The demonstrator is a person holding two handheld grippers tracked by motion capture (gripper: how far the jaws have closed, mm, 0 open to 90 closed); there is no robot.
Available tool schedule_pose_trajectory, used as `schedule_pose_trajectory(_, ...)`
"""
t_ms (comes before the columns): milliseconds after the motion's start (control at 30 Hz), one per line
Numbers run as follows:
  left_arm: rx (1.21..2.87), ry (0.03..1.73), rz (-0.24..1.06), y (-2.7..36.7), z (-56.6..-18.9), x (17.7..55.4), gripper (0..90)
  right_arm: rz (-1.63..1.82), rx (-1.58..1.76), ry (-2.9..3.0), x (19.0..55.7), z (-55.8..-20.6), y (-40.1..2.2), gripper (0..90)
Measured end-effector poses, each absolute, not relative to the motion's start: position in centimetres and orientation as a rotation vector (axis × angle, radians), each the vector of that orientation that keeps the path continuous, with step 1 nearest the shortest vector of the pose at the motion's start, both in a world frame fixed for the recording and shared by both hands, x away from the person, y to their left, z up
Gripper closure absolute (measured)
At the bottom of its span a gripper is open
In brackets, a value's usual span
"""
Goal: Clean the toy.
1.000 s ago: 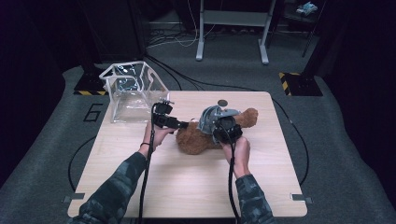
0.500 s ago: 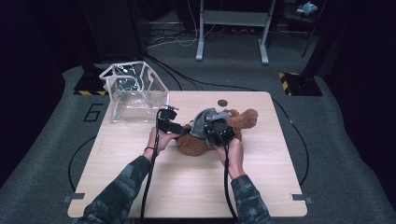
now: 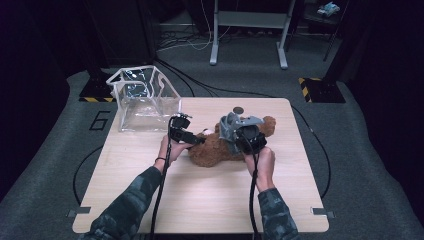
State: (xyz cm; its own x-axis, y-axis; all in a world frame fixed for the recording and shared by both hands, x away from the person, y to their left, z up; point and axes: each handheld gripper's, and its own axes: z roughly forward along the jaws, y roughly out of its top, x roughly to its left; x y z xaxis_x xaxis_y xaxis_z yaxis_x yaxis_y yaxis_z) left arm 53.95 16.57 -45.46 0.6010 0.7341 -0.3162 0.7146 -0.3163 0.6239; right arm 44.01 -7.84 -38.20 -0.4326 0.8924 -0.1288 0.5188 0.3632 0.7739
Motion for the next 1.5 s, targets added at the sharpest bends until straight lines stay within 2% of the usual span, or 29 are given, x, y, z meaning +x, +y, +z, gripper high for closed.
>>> schedule_pose_trajectory(333,2.092,1.148,0.038,16.6,-45.6,54.1,22.7,0.871,1.112,2.332,43.1,-44.1,-0.8,74.7)
schedule_pose_trajectory(667,2.082,1.153,0.042,16.5,-45.6,54.0,22.3,0.899,1.094,2.47,42.1,-46.4,0.0,75.0)
schedule_pose_trajectory(1033,2.073,1.15,0.027,16.6,-45.6,54.1,22.2,0.976,1.271,2.267,41.9,-44.2,-6.8,74.5)
schedule_pose_trajectory(1500,2.077,1.126,0.035,16.8,-45.5,53.9,22.1,0.895,1.402,2.092,40.1,-42.7,-14.7,74.1)
